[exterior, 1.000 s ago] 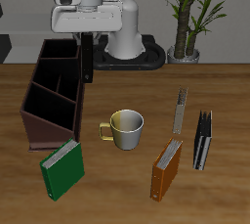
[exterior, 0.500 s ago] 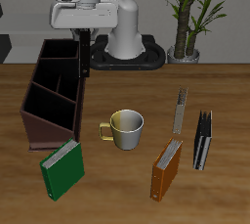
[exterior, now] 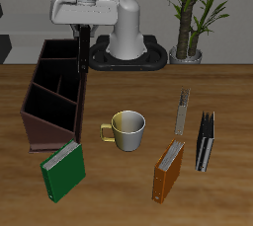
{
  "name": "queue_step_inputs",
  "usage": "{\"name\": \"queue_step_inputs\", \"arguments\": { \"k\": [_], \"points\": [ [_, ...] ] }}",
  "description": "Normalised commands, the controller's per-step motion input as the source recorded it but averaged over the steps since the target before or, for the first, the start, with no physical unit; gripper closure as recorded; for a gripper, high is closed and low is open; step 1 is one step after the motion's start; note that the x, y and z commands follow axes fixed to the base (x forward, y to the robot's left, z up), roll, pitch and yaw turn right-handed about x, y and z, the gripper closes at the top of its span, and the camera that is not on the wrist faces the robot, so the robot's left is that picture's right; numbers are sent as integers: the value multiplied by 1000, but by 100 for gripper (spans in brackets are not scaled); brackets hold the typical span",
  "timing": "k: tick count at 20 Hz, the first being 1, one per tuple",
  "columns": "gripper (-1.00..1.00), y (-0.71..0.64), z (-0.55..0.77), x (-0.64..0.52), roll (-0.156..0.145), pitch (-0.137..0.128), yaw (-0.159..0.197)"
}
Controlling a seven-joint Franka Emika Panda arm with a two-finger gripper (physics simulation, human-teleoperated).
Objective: Place the black book into the right desk caddy's back compartment
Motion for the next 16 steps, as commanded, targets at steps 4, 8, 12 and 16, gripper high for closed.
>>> {"name": "queue_step_inputs", "arguments": {
  "k": [4,8,12,16],
  "points": [
    [100,-199,-63,-104,-55,30,-26],
    [100,-264,-104,-223,-50,17,-19],
    [100,-176,-57,-175,-15,25,-33],
    [100,-116,-13,-103,-21,-10,-15]
  ]
}}
